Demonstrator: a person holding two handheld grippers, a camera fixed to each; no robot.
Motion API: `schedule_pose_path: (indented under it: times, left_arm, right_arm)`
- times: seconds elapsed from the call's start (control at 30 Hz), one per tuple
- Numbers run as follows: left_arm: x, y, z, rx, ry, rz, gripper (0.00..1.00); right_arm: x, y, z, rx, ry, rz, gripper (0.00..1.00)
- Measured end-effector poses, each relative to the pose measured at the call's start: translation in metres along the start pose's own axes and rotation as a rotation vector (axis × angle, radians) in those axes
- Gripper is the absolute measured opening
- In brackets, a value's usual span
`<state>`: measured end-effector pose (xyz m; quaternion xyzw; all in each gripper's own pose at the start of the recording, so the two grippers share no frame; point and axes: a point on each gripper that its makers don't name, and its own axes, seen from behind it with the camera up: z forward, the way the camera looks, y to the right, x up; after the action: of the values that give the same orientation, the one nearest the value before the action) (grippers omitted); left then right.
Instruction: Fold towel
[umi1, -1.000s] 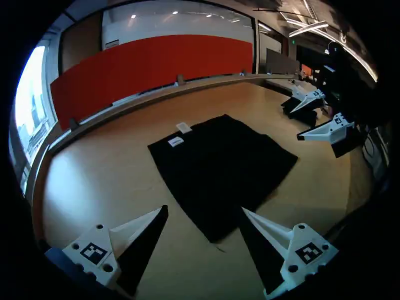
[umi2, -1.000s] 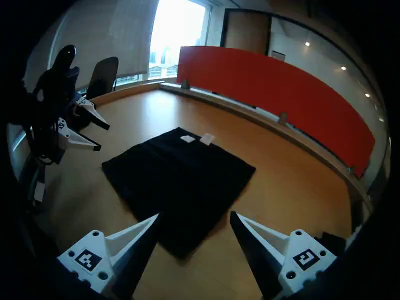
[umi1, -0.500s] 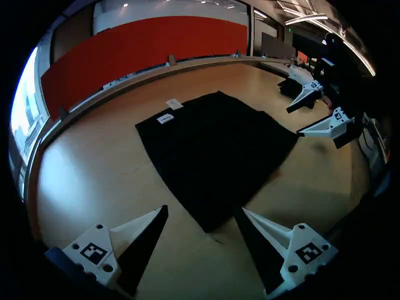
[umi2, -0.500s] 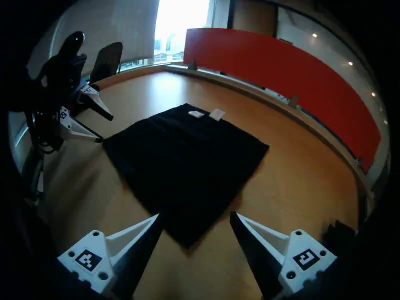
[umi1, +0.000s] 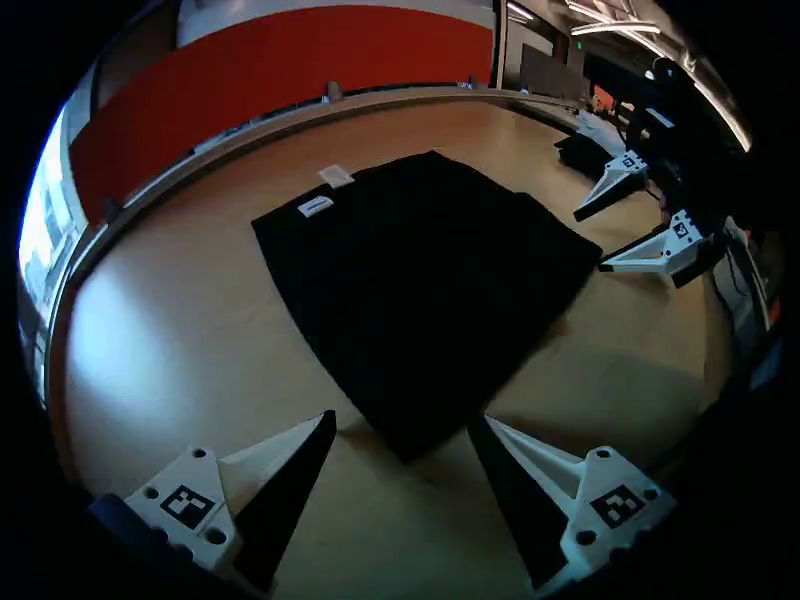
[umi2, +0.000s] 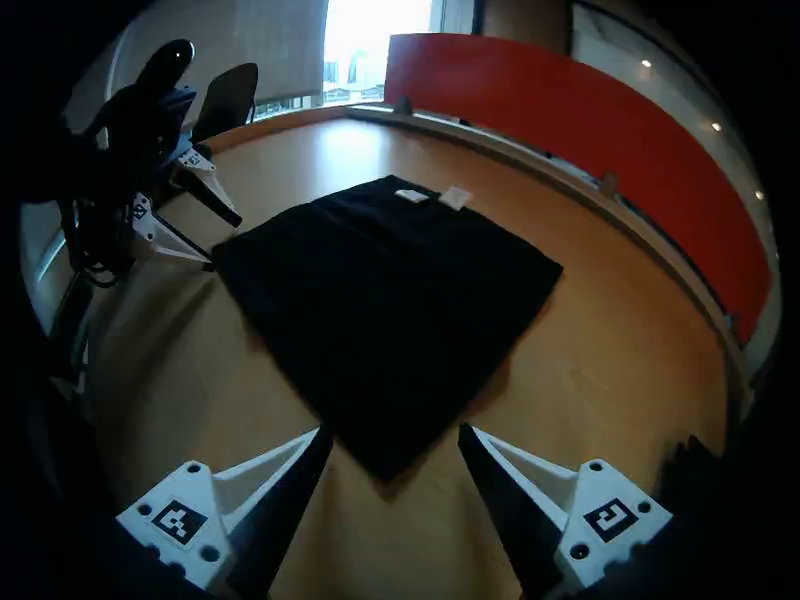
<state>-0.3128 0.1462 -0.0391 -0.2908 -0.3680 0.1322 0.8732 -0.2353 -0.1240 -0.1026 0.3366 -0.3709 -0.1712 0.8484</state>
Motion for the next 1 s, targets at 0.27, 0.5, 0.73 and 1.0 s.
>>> schedule_pose_path:
  times: [0.27,0.5,0.73,1.0]
  left_arm:
    - [-0.0011,0.0025,0.0029,-0.013,-0.006,0.006,0.98]
    - [-0.0013,0.0016,0.0029,-0.009,0.002,0.014,0.98]
    - [-0.0015,0.0024,0.0016,-0.005,-0.008,0.012,0.96]
    - [-0.0014,0.0057,0.0016,-0.009,-0.023,0.018,0.83]
  right_arm:
    - [-0.0034,-0.001,0.0011,0.018,-0.015,0.006,0.94]
    - [-0.0055,-0.0033,0.0032,0.027,-0.021,0.003,0.88]
    - [-0.0074,-0.0081,0.0034,0.047,-0.024,0.016,0.75]
    - [-0.0082,-0.0093,0.0037,0.059,-0.028,0.027,0.65]
